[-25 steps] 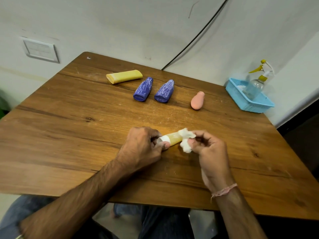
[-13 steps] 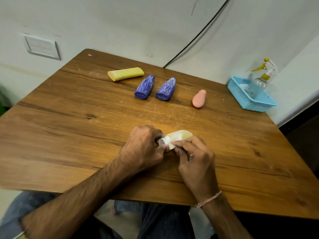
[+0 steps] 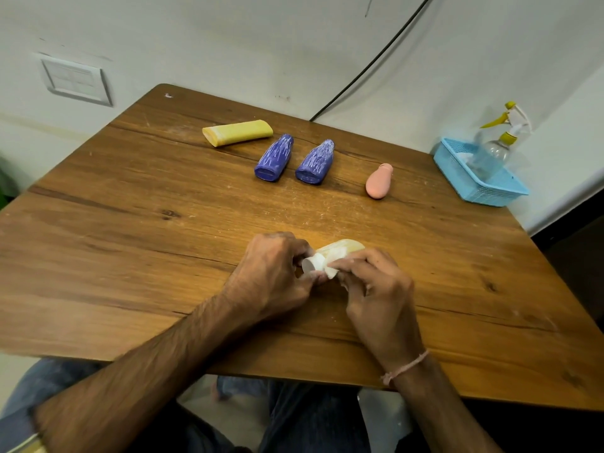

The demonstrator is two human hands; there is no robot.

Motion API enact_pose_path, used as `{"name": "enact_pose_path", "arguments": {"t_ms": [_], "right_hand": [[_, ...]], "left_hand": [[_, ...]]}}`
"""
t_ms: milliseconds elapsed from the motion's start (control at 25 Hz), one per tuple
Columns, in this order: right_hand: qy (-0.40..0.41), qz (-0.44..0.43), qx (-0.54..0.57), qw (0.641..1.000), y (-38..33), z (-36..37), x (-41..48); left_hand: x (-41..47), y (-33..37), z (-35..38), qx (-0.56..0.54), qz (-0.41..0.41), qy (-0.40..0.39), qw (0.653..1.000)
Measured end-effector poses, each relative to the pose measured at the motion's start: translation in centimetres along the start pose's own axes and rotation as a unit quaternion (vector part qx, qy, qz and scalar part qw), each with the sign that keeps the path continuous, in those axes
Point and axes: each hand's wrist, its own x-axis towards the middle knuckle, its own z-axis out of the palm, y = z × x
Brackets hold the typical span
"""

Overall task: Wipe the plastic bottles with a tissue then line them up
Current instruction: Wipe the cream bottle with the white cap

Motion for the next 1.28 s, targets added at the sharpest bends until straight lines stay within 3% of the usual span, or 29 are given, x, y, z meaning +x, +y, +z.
{"name": "enact_pose_path", "arguments": {"t_ms": [200,360,440,640,880,1120,1280], "right_hand": [[0.019,0.109,-0.038,0.993,2.6,-0.2,2.3],[0.006,0.002,-0.006,1.000,-1.1,0.0,0.2],[-0.008,-0.006,-0.011,1.000,0.0,-0.2,0.6],[0.012,0.113,-0.050,0.992,4.1,-0.4,2.8],[-0.020,-0.040,0.013,0.999,-0.6,-0.2,0.5],[0.009,0.093,-0.043,0.995,3.4,-0.2,3.2],[-0.023,-0.026,-0.011,0.999,-0.6,-0.1,1.2]], "left_hand": [[-0.3,0.1,0.3,0.002,0.020,0.001,1.000],[-0.2,-0.1,0.5,0.004,0.039,0.007,0.999],[-0.2,-0.1,0.5,0.003,0.038,0.000,0.999],[-0.2,0.0,0.3,-0.011,0.024,-0.009,1.000],[-0.3,-0.2,0.3,-0.006,0.049,0.001,0.999],[-0.3,-0.2,0.3,-0.009,0.046,-0.004,0.999],[-0.4,-0.4,0.6,-0.004,0.073,0.013,0.997]]}}
